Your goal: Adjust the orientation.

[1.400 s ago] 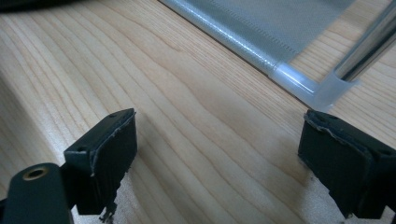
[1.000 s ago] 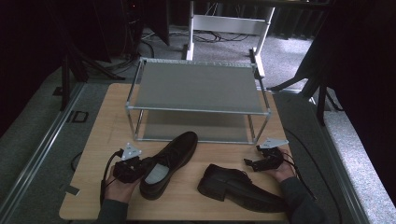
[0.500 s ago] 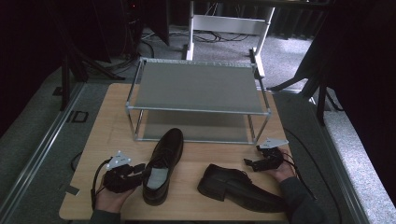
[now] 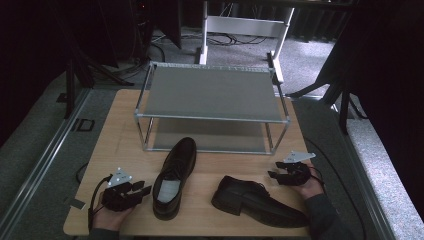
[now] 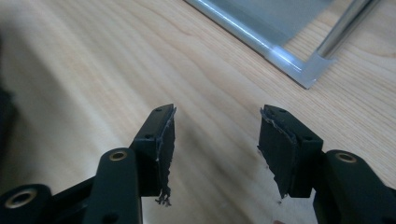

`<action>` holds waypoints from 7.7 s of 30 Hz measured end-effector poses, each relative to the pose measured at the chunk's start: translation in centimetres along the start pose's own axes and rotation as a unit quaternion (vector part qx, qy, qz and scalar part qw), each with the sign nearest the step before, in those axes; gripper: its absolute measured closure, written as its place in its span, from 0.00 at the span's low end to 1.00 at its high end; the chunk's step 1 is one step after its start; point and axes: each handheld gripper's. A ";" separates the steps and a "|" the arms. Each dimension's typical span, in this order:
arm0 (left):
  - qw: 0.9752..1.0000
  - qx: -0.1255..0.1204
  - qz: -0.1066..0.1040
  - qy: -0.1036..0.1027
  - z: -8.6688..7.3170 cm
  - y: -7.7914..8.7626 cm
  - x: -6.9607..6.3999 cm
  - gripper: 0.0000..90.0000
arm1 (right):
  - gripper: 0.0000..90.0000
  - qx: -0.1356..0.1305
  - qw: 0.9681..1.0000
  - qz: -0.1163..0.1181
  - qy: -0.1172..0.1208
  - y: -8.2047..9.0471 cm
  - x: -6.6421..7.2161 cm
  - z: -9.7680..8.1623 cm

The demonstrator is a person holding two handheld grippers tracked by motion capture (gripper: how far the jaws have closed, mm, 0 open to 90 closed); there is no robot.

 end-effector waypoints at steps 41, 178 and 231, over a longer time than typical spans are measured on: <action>0.991 -0.059 -0.106 -0.052 7.1 1.2 -8.9 0.72 | 0.47 -0.015 0.998 0.045 0.045 2.6 3.5 2.9; 0.963 0.032 -0.221 -0.151 4.8 -14.5 -26.6 0.81 | 0.77 -0.080 0.988 0.130 -0.033 2.5 5.0 8.1; 0.978 0.024 -0.201 -0.057 8.0 -7.3 -19.1 0.81 | 1.00 0.002 0.995 0.092 -0.046 4.9 5.5 -1.9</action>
Point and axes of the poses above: each handheld gripper's, and its own axes: y roughly backward along the jaws, z roughly out of its top, x roughly to its left, and after that the axes turned 13 degrees about -x, right-handed
